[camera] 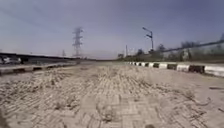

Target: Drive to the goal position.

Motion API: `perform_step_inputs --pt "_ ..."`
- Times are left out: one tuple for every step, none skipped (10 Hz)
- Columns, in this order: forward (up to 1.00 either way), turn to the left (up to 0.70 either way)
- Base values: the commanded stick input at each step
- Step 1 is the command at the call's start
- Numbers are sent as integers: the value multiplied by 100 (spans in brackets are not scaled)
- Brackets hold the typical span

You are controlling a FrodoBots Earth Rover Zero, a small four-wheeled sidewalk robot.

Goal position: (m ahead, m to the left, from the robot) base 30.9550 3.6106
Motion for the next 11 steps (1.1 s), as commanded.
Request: perform_step_inputs --pt "100 0" --pt "100 0" --pt "100 0" --pt "100 0" --pt "100 0" --pt "100 0" --pt "100 0" --pt "100 0" --pt "100 0" --pt "100 0" --pt "100 0"
